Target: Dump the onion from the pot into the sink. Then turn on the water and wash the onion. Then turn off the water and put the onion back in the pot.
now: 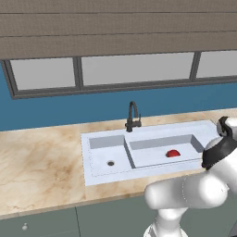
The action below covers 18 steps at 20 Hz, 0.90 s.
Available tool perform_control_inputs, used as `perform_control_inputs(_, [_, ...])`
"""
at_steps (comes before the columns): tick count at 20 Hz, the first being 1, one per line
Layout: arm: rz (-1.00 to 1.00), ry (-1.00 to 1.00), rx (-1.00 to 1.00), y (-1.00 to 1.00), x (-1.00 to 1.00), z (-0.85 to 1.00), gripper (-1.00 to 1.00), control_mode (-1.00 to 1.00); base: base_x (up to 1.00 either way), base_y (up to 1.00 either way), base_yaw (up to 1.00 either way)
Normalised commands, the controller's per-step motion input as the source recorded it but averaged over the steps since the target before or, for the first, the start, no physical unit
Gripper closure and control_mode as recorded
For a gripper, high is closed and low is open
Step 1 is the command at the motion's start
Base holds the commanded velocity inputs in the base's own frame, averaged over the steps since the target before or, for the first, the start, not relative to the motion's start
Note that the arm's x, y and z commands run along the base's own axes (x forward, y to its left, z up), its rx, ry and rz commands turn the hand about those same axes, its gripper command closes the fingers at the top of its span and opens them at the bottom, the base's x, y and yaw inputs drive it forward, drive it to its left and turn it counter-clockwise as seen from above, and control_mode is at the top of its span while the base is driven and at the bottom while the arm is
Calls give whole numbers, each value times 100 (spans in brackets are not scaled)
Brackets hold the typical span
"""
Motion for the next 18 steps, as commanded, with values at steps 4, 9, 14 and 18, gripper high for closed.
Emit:
perform_control_inputs(4, [-2, 1, 0, -42, 5, -1, 100, -100, 0, 0, 0])
perform_control_inputs(9, [0, 2, 0, -43, 0, 0, 100, -100, 0, 0, 0])
perform_control_inputs(14, [0, 7, 3, -15, 0, -16, -100, -100, 0, 0, 0])
perform_control_inputs(18, [0, 8, 11, 0, 0, -14, -100, -100, 0, 0, 0])
